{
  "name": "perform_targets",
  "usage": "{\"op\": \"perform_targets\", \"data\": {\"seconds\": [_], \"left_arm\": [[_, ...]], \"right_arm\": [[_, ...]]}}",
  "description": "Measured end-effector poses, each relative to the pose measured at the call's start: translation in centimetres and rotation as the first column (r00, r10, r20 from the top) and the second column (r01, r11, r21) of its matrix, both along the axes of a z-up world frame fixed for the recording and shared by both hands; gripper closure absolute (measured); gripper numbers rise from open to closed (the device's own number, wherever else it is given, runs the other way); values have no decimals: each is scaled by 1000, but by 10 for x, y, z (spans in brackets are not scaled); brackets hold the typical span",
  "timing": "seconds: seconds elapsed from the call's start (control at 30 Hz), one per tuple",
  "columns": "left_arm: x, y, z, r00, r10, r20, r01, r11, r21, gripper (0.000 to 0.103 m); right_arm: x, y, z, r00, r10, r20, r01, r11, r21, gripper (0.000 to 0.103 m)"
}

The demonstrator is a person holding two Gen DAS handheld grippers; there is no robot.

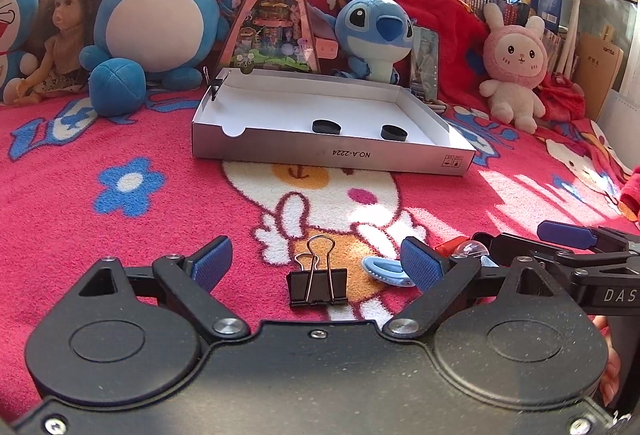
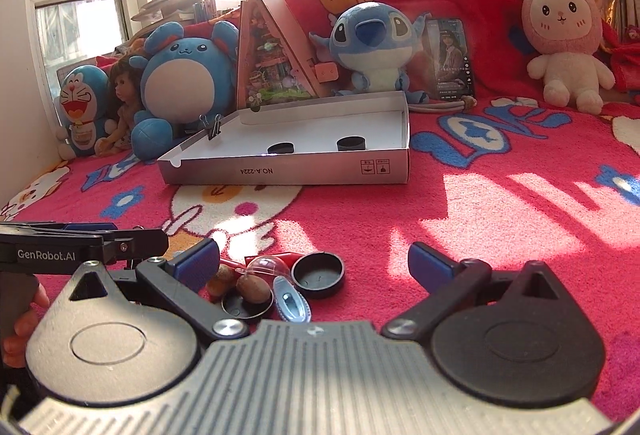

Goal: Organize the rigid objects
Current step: 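Withdraw both open tools from the box back toward the scattered objects, then grasp the black binder clip with the left tool while the right tool grasps a light blue clip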

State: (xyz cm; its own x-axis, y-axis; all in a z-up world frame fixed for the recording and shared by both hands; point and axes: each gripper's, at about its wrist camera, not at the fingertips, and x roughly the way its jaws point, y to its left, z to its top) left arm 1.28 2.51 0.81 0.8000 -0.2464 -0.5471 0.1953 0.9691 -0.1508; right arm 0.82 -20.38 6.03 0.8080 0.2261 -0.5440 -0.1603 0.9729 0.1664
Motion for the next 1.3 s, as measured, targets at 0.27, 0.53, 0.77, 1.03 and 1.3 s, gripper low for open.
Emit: {"op": "perform_targets", "data": {"seconds": [0.27,0.53,0.77,1.03,1.3], "left_arm": [[-6,1,-2,1000,-6,10,6,999,35,12],[-14,14,-6,1000,26,-16,-26,1000,14,12],[-17,21,-7,998,27,-57,-27,1000,-9,23],[-20,25,-4,996,37,-81,-40,999,-27,55],[-19,10,-5,998,15,-63,-15,1000,-4,55]], "right_arm": [[-12,-3,-5,999,-29,14,29,1000,-4,0],[-27,-9,-5,998,-57,39,58,998,-35,0],[-33,-9,-5,998,-54,33,55,998,-42,4],[-36,-4,-6,999,-35,33,37,997,-65,21],[-33,9,-13,999,-33,-3,32,993,-113,50]]}}
